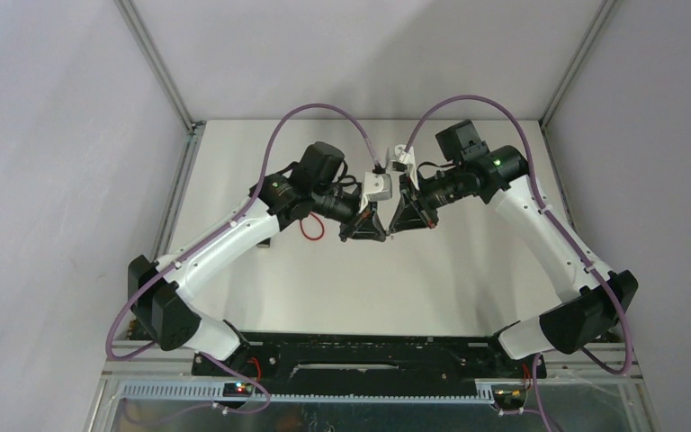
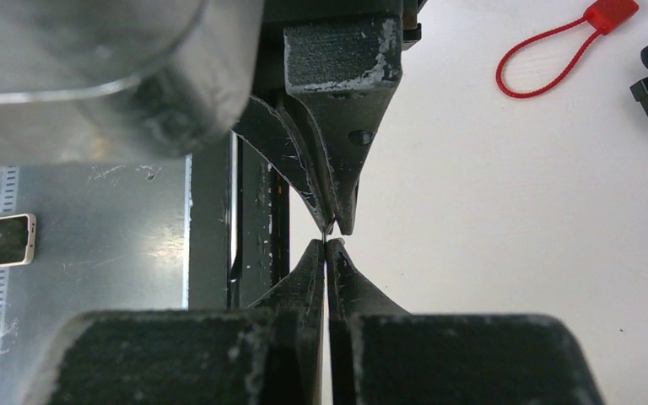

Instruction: Unlock with the key

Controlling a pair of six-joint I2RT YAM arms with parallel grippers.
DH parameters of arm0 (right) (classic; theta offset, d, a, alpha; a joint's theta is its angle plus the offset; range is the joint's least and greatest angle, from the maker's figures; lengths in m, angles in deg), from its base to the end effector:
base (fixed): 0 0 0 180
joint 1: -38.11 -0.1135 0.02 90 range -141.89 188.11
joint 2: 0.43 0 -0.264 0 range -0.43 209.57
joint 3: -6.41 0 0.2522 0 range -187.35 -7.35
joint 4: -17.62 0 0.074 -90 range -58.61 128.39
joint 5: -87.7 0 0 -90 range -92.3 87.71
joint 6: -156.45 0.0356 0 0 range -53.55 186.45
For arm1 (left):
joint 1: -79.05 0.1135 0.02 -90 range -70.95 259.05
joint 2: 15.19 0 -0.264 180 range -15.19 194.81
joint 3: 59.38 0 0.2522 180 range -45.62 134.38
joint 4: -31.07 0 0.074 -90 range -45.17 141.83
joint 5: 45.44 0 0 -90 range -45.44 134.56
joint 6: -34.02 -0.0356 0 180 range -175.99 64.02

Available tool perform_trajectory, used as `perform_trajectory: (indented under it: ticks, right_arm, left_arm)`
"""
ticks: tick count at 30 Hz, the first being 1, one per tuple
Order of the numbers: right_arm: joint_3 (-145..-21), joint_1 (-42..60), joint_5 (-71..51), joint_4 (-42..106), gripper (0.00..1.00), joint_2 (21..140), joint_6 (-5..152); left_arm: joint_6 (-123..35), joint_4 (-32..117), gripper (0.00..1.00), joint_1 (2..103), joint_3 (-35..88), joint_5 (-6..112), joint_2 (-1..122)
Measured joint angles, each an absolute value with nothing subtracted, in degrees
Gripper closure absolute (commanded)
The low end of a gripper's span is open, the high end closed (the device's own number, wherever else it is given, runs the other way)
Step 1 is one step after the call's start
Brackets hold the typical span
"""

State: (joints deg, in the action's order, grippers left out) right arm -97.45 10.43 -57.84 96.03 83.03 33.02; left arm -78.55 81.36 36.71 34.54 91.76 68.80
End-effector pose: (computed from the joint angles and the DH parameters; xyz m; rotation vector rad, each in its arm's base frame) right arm 0.2309 0.1543 0.3838 -1.4662 1.8017 1.1749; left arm 0.2157 -0.2319 0.3560 1.5484 1.6103 -1.1163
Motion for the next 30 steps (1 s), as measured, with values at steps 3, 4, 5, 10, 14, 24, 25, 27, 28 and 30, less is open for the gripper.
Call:
perform_trajectory:
  ticks: [3,4,5,10,14,24,25,27,28,30]
  right_arm:
    - [-97.5,10.4,-57.8,96.1,1.00,83.0,33.0]
    - [-97.5,10.4,-57.7,96.1,1.00,83.0,33.0]
    - [-97.5,10.4,-57.7,96.2,1.00,83.0,33.0]
    - [-97.5,10.4,-57.7,96.2,1.00,83.0,33.0]
    - [-97.5,10.5,-57.6,96.2,0.98,83.0,33.0]
    - [-93.2,11.0,-55.8,94.2,0.92,80.2,34.0]
    - [-92.7,11.1,-55.5,94.1,0.93,79.6,34.1]
    - [-92.1,11.1,-55.1,93.9,0.93,78.7,34.4]
    - [-91.7,11.1,-55.0,93.6,0.93,78.4,34.6]
    - [-91.4,11.1,-54.9,93.3,0.92,77.9,34.9]
  left_arm:
    - [-78.6,81.4,0.97,36.7,34.5,91.7,68.8]
    - [-78.6,81.4,0.99,36.7,34.5,91.7,68.8]
    - [-78.5,81.5,1.00,36.7,34.5,91.7,68.8]
    - [-78.6,81.6,1.00,36.7,34.5,91.9,68.8]
    - [-78.6,81.9,1.00,36.7,34.7,91.9,68.8]
    - [-77.2,82.2,1.00,37.4,34.7,90.6,68.8]
    - [-77.0,82.2,1.00,37.5,34.7,90.1,68.8]
    - [-76.9,82.2,1.00,37.6,34.7,89.1,68.8]
    - [-76.8,82.2,1.00,37.6,34.7,88.8,68.8]
    - [-76.5,82.3,1.00,37.7,34.7,88.2,68.8]
